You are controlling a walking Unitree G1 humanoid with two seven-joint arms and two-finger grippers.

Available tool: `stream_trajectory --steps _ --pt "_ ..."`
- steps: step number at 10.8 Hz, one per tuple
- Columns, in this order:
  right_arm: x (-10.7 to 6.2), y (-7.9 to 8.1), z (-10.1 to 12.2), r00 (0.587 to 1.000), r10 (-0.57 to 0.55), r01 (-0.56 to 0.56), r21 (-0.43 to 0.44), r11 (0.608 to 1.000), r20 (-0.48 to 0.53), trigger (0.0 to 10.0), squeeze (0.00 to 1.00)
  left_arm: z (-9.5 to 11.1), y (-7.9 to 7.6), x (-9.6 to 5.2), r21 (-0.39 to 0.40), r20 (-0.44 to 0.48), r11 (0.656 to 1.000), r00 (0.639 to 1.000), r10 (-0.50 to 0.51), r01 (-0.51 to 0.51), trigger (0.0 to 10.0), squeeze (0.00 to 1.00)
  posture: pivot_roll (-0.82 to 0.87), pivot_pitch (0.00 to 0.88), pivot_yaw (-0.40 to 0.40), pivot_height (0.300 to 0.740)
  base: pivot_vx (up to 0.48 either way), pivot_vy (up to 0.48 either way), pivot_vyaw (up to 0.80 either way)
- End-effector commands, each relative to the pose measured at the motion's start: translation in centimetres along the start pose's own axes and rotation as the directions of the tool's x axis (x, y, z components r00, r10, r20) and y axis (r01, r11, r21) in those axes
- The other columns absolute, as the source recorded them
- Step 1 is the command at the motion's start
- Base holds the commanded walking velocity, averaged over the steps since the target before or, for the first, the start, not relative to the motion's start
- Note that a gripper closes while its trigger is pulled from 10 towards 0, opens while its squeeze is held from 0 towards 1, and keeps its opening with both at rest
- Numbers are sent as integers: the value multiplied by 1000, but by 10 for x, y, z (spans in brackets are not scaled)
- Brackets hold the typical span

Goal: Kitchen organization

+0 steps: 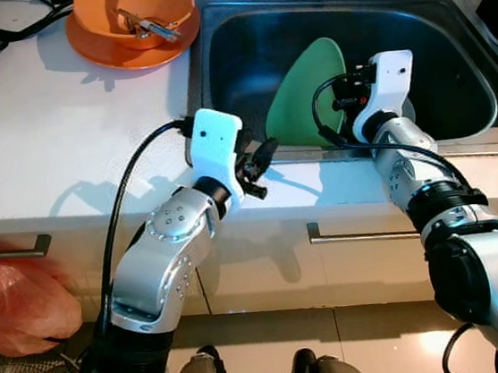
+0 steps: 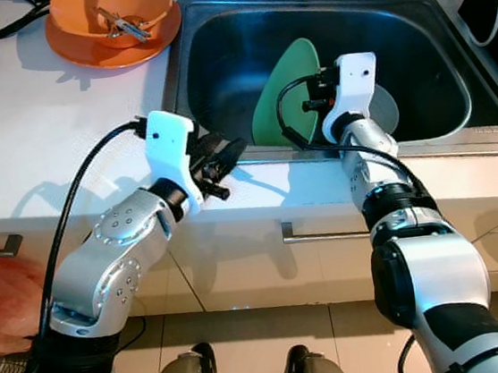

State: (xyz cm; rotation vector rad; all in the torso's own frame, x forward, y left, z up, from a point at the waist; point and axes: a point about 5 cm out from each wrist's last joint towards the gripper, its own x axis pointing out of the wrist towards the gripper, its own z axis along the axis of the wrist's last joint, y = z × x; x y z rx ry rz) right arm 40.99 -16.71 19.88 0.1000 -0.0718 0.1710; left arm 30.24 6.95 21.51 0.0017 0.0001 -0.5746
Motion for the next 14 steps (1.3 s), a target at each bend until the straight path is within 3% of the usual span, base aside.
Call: stream_trajectory --steps 1,2,3,4,6,9,10,11,12,13,14 --pt "-5 -5 -15 998 -18 17 -12 1000 -56 10000 0 0 -4 -2 2 4 1000 1000 -10 10 10000 0 264 232 -67 740 0 0 0" --pt "-5 -5 -15 998 -16 15 -14 1000 -54 10000 1000 0 -4 -2 1 3 1000 1000 -9 9 10000 0 263 232 -68 740 0 0 0" --pt "-6 -6 -15 998 -22 20 -32 999 -54 10000 890 0 -4 -2 0 0 1000 1000 -11 11 10000 0 262 230 -68 740 0 0 0" --pt "-6 -6 -16 998 -26 23 -58 998 -60 10000 0 0 -4 -2 -1 -1 1000 1000 -13 13 10000 0 260 230 -66 740 0 0 0" --pt "-7 -8 -18 997 -39 30 -124 992 -70 10000 0 -1 -4 -1 -2 -4 1000 1000 -17 17 10000 0 260 229 -66 740 0 0 0" --pt "-10 -10 -23 992 -72 30 -361 932 -101 10000 0 -2 -6 0 0 -10 1000 999 -30 30 10000 0 254 223 -61 740 0 0 0" --pt "-10 -9 -23 993 -68 29 -353 935 -98 10000 0 -2 -7 0 1 -11 999 999 -34 34 10000 0 255 222 -59 740 0 0 0" --pt "-9 -8 -23 993 -66 29 -343 939 -95 10000 1000 -2 -7 -1 1 -11 999 999 -35 35 10000 0 255 218 -59 740 0 0 0" --pt "-9 -9 -23 992 -88 56 -302 952 -94 10000 1000 -2 -6 -1 1 -12 999 999 -35 35 10000 0 257 216 -57 740 0 0 0" --pt "-9 -11 -23 989 -105 79 -235 969 -101 10000 0 -1 -6 -1 -3 -9 999 999 -36 36 10000 0 257 216 -57 740 0 0 0" --pt "-8 -11 -22 989 -108 90 -170 981 -100 10000 0 -1 -6 -1 -7 -9 999 999 -38 38 10000 0 256 212 -57 740 0 0 0"
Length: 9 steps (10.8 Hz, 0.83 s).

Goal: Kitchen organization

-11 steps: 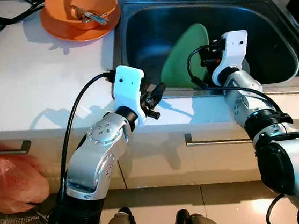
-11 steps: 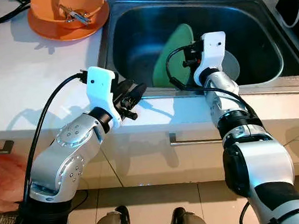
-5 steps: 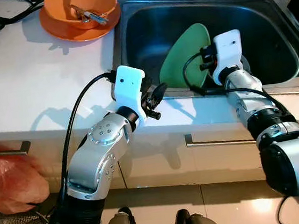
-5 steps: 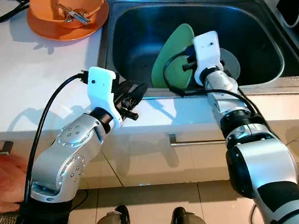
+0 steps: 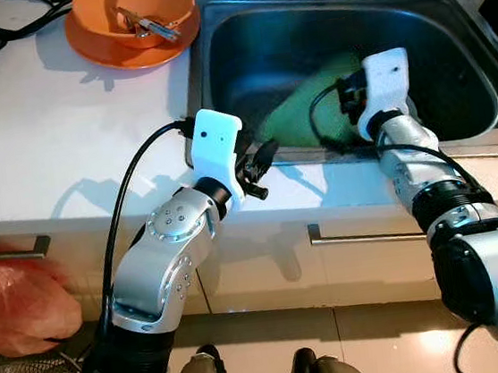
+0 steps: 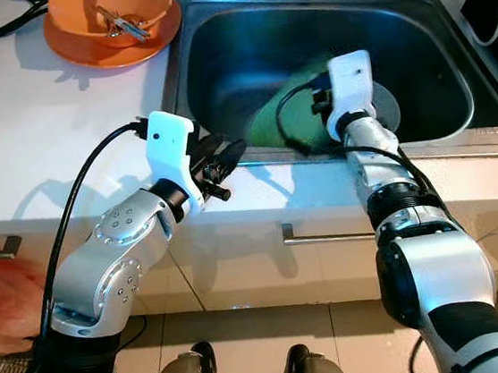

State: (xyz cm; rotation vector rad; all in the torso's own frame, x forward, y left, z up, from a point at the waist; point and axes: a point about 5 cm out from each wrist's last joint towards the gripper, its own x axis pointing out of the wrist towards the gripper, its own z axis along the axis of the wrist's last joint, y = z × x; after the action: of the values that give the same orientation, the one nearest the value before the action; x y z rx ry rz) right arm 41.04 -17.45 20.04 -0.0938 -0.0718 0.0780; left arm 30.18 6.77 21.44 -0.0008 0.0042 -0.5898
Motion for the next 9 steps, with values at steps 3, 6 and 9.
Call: stream_trajectory --steps 3,6,9 --pt "-5 0 -18 997 -6 10 57 998 -82 10000 0 -1 -5 0 -9 -5 1000 1000 -25 25 10000 0 252 216 -58 740 0 0 0" --pt "-3 1 -11 999 2 2 77 997 -45 10000 0 -1 -1 0 -11 2 1000 1000 -3 3 10000 0 253 221 -59 740 0 0 0" --pt "2 5 31 983 9 -49 216 975 182 10000 0 10 14 4 51 101 991 988 119 -125 10000 0 241 220 -57 740 0 0 0"
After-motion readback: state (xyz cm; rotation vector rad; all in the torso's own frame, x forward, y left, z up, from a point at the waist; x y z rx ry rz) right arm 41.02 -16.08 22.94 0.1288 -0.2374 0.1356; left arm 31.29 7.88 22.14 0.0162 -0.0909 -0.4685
